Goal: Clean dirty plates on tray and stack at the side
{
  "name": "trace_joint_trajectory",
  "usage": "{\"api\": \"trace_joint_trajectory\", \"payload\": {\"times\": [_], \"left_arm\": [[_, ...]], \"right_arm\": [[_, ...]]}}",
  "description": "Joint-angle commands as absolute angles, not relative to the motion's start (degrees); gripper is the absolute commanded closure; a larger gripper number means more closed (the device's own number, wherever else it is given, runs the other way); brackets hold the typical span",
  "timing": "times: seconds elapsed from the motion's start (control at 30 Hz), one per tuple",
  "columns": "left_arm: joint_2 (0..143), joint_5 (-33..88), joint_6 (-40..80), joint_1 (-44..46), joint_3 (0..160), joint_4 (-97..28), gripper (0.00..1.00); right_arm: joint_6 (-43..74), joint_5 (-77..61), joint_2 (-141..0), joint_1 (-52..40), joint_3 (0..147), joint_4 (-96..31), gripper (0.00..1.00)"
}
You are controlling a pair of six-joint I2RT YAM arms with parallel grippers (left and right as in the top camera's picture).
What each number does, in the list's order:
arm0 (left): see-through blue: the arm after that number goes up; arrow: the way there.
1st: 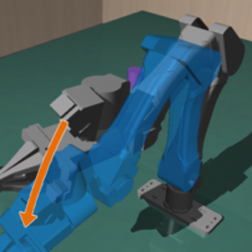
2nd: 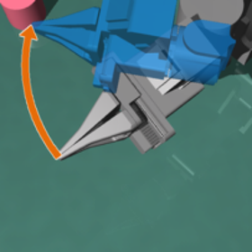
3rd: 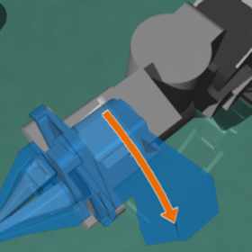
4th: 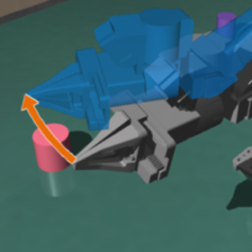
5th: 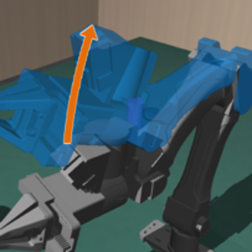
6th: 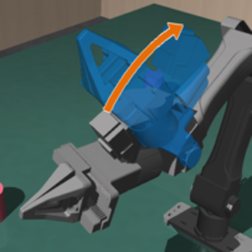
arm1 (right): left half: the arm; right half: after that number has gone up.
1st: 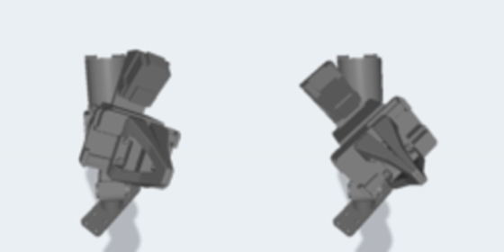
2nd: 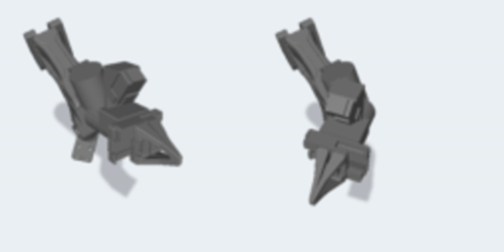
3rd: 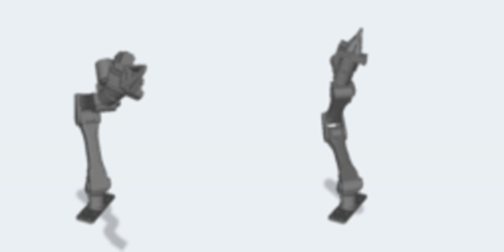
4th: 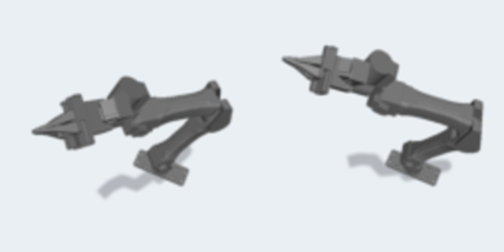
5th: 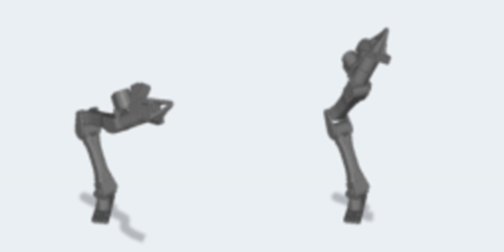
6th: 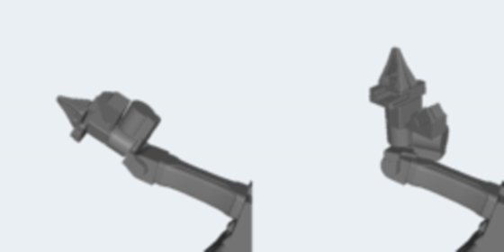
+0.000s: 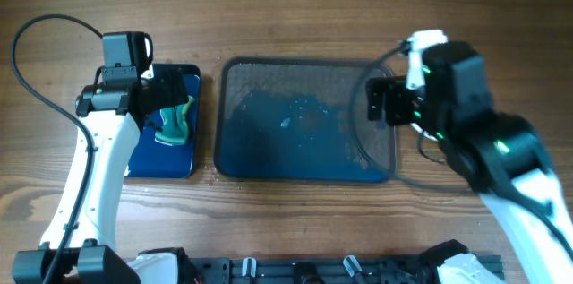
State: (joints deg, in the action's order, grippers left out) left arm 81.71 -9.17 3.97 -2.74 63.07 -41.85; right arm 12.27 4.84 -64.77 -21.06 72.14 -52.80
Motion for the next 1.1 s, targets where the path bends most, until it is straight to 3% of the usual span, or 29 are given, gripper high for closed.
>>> {"api": "trace_joint_trajectory", "payload": {"times": [0.0, 0.27, 0.47, 0.6, 0.83, 1.07], "left_arm": [[81.9, -9.5, 5.0, -2.5, 63.3, -41.8, 0.00], [81.9, -9.5, 5.0, -2.5, 63.3, -41.8, 0.00], [81.9, -9.5, 5.0, -2.5, 63.3, -41.8, 0.00], [81.9, -9.5, 5.0, -2.5, 63.3, -41.8, 0.00], [81.9, -9.5, 5.0, -2.5, 63.3, -41.8, 0.00], [81.9, -9.5, 5.0, -2.5, 63.3, -41.8, 0.00]], "right_arm": [[12.2, 6.4, -55.8, -21.6, 76.6, -53.8, 0.00], [12.2, 6.0, -44.1, -21.6, 76.6, -55.1, 0.00], [12.1, 18.9, -44.7, -21.6, 75.5, -55.1, 0.00], [9.0, 21.1, -40.9, -19.9, 65.7, -41.7, 0.00], [6.8, 5.2, -23.7, -13.7, 25.3, -4.1, 0.00], [5.8, -3.4, -11.7, -8.0, 11.9, -0.6, 0.00]]}}
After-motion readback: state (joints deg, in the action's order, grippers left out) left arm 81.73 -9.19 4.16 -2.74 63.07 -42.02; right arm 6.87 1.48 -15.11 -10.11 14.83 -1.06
